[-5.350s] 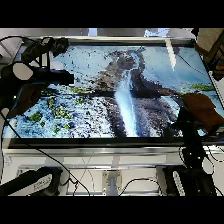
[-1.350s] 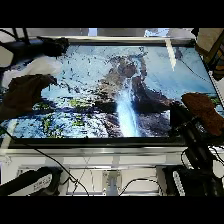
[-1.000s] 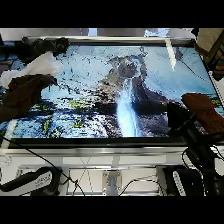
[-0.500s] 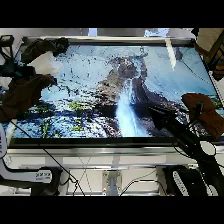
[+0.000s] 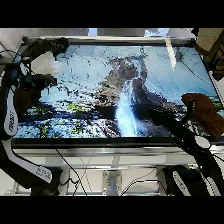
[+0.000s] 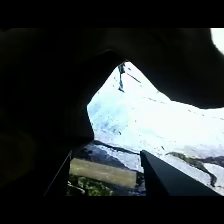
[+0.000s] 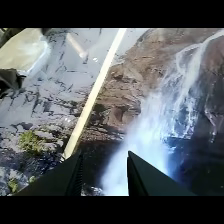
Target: Fold the shirts.
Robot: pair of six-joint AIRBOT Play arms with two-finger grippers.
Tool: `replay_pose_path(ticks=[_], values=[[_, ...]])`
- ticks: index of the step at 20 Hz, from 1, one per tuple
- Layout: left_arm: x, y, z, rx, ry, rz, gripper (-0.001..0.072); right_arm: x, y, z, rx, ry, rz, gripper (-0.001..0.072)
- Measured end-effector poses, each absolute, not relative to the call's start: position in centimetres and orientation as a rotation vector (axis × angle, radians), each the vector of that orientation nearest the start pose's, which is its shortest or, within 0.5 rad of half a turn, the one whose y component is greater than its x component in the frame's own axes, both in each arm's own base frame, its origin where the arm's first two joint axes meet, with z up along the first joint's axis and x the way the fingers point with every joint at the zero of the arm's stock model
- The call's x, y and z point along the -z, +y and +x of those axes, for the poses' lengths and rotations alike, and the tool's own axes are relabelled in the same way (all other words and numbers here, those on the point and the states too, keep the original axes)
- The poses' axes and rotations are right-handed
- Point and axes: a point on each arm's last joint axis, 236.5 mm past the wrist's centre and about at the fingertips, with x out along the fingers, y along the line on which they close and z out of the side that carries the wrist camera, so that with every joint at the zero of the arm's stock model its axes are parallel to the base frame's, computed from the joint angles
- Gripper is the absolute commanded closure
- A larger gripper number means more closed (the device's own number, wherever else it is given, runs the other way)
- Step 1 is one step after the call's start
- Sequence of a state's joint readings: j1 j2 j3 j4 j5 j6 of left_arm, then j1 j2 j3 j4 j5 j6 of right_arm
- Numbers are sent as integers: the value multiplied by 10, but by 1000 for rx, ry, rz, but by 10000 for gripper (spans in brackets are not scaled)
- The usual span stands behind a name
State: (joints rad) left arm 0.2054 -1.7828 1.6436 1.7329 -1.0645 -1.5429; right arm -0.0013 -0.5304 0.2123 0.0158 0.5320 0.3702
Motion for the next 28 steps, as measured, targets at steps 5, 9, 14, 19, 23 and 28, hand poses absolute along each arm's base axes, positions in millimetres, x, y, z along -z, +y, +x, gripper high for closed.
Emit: replay_pose_path(ticks=[5,9,14,19,23,28], values=[[63,174,503,-356,1259,138,195,-59,115,308,-441,404,458,367],[81,194,497,-427,1286,137,203,-59,114,309,-433,403,458,368],[95,201,491,-458,1311,119,692,-59,113,310,-428,402,461,370],[105,178,492,-385,1331,34,694,-60,113,310,-427,400,471,379],[111,114,495,-168,1383,-43,695,-63,115,310,-435,394,492,378],[89,3,502,123,1395,15,695,-68,121,308,-463,389,522,378]])
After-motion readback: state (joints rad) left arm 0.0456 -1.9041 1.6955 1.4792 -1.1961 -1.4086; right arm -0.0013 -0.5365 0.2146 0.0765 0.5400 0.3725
